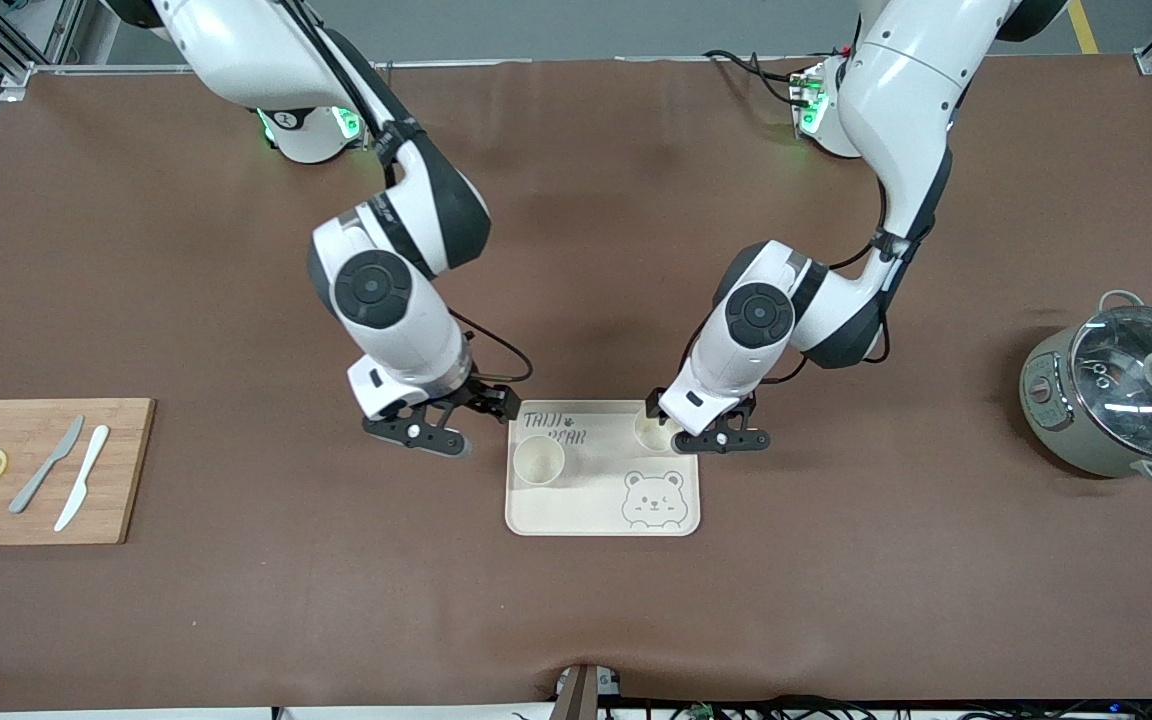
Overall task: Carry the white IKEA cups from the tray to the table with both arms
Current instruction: 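Lower the left gripper onto a white cup while the right gripper reaches the tray, then close both grippers around the two white cups on the tray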
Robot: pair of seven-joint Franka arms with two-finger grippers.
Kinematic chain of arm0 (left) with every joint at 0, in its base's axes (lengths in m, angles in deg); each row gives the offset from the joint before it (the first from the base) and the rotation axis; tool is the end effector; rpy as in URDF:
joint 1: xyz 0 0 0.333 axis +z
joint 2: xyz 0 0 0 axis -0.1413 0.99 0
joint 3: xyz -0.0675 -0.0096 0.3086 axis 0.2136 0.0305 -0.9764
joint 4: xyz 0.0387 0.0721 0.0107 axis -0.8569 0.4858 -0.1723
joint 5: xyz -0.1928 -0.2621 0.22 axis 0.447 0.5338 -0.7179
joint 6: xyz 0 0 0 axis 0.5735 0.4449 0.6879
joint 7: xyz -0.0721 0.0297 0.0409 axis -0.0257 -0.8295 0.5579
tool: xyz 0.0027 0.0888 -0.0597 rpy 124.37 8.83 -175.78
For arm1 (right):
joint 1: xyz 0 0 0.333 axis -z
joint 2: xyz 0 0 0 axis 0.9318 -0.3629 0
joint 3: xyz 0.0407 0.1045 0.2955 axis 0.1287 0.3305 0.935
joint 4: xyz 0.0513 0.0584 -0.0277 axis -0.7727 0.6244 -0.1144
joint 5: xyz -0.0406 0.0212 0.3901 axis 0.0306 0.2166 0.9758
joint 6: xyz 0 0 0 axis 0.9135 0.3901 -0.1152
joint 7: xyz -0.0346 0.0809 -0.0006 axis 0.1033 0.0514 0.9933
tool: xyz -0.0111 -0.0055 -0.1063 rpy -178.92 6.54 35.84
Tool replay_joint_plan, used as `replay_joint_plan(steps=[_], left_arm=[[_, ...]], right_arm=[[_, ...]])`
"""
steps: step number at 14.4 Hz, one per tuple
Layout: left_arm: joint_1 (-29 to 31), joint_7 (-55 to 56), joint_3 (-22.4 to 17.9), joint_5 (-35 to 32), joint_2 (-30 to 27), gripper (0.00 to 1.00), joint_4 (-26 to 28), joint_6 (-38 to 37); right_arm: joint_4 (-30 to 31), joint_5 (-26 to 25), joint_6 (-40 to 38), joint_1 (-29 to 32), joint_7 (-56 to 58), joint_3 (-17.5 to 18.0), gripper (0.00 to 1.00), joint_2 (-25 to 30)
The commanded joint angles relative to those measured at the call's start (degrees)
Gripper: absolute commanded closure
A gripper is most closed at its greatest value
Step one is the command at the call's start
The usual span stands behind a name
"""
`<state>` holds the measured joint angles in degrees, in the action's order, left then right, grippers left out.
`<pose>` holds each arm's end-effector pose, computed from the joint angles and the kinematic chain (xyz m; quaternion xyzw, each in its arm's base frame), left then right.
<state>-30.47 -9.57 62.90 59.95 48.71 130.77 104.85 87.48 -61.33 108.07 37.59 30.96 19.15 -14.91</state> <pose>0.5948 -0.3565 0.2531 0.9989 0.0024 0.0354 0.0317 0.6231 0.3825 0.3591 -0.9896 0.1381 -0.0180 0.0367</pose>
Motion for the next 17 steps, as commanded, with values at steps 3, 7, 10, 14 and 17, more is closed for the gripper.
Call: replay_joint_plan(steps=[3, 7, 10, 14, 17], left_arm=[[0.2, 1.9, -0.2, -2.7, 0.6, 0.00, 0.8, 2.4], [-0.2, 1.9, -0.3, -2.7, 2.0, 0.00, 0.4, 3.7], [-0.9, 2.0, -0.3, -2.7, 2.9, 0.00, 0.1, 4.1], [-1.4, 2.0, -0.3, -2.7, 3.7, 0.00, -0.7, 4.1], [-1.3, 5.9, -0.2, -2.7, 3.5, 1.00, -0.9, 3.9]], right_arm=[[-5.7, -2.5, 1.2, -1.6, -2.5, -0.8, 0.00, -6.1], [-5.7, -4.1, 4.0, -2.1, -4.1, -0.8, 0.00, -8.7], [-5.7, -5.1, 6.9, -2.1, -4.6, -0.8, 0.00, -10.7], [-5.8, -5.1, 8.4, -2.3, -5.4, -0.8, 0.00, -11.7], [-5.8, -5.1, 9.7, -2.3, -5.8, -0.8, 0.00, -12.5]])
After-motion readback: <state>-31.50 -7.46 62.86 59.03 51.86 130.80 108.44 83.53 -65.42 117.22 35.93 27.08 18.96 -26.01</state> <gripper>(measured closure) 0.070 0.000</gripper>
